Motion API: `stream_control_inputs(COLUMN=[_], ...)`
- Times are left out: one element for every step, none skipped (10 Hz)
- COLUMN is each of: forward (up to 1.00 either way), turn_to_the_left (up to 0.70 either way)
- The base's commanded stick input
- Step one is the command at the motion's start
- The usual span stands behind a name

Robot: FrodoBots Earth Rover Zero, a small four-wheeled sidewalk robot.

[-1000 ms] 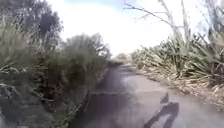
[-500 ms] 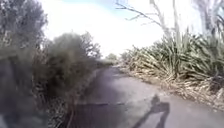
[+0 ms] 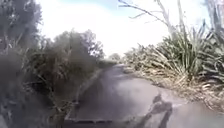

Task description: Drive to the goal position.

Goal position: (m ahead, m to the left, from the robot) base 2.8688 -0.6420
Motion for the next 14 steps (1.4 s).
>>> stream_control_inputs(forward=[0.85, 0.85, 0.85, 0.85, 0.85, 0.85, 0.85, 0.85, 0.56, 0.06, 0.0, 0.0, 0.0, 0.0], turn_to_the_left=[0.0, 0.0, -0.13, -0.34, -0.34, -0.34, -0.34, -0.34, -0.39, -0.49, -0.23, 0.0, 0.0, 0.0])
